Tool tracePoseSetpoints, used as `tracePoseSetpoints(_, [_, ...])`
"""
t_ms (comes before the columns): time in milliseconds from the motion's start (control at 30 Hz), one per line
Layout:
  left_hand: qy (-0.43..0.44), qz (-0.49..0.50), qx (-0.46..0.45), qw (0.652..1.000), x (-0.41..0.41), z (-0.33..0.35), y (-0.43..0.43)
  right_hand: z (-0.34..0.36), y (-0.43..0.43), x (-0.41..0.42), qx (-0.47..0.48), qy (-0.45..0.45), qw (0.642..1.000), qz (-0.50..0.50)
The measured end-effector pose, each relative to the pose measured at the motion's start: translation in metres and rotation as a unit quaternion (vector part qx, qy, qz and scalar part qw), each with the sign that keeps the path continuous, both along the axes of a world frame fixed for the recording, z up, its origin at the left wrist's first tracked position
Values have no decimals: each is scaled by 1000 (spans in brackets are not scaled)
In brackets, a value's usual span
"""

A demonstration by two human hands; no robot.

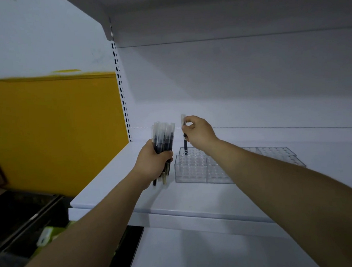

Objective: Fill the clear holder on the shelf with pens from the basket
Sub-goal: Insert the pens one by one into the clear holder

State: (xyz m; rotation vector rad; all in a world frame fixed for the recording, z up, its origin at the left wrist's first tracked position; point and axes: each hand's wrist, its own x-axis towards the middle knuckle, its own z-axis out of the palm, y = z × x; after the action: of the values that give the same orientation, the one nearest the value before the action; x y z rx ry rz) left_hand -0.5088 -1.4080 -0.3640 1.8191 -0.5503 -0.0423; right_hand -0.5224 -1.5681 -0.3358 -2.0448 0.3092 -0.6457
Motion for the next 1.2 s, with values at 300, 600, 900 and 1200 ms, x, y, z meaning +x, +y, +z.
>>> tracePoseSetpoints(300, [8, 11, -22, 1000, -5, 4, 5, 3, 8, -9, -82, -15, 995, -60])
tracePoseSetpoints(600, [8, -13, -59, 998, -20, 13, 0, 14, 32, -42, -17, -18, 997, 79])
tracePoseSetpoints(900, [23, 16, -43, 999, -15, 5, 3, 24, 22, -40, 114, -103, 988, 6])
tracePoseSetpoints(1200, [-5, 14, -13, 1000, -12, 0, 3, 13, 7, -32, 10, -99, 994, -33])
